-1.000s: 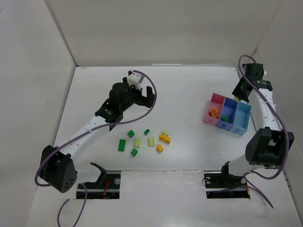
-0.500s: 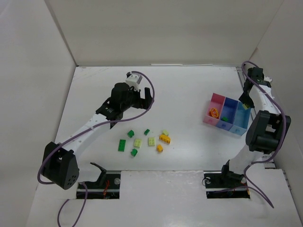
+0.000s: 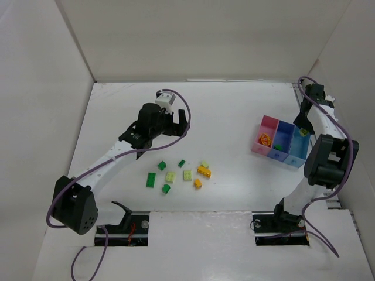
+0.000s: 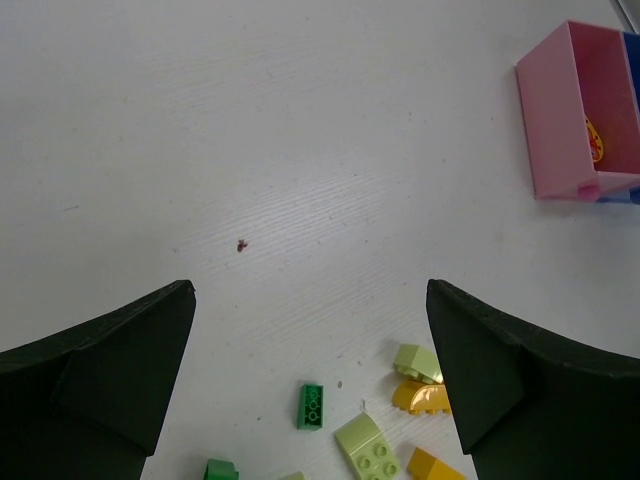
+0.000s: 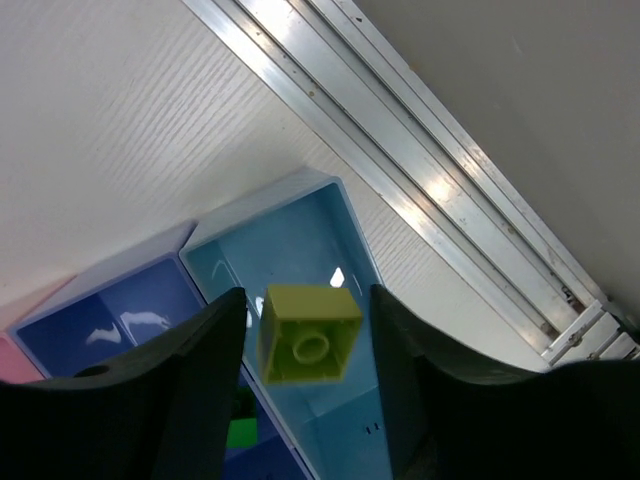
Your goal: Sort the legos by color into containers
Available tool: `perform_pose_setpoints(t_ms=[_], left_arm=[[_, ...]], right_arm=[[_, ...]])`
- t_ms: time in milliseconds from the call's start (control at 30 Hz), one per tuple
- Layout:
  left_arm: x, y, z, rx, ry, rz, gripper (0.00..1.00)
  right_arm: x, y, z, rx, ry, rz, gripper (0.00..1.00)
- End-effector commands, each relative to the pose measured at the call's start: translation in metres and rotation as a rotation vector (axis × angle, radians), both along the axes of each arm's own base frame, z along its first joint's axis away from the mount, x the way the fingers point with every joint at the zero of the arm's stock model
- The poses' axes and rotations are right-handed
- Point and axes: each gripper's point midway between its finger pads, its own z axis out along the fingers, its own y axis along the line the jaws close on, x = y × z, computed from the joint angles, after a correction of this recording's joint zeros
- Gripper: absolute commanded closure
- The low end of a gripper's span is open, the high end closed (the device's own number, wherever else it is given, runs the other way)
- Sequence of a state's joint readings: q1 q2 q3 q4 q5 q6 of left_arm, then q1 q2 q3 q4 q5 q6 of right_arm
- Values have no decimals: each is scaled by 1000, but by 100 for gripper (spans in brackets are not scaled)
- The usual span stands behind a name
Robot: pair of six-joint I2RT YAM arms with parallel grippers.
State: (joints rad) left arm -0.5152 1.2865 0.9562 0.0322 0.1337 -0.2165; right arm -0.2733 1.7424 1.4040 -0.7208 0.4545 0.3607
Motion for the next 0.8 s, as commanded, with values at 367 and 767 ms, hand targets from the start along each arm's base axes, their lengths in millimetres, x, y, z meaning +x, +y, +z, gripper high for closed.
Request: perform_pose_setpoints(t_ms=[367, 767], left_arm=[[-2, 1, 38, -69, -51, 24, 0], [-19, 42, -3, -107, 141, 306, 0]], right_arm=[[13, -1, 36, -25, -117, 27, 32], [21, 95, 115, -62, -361, 403, 10]])
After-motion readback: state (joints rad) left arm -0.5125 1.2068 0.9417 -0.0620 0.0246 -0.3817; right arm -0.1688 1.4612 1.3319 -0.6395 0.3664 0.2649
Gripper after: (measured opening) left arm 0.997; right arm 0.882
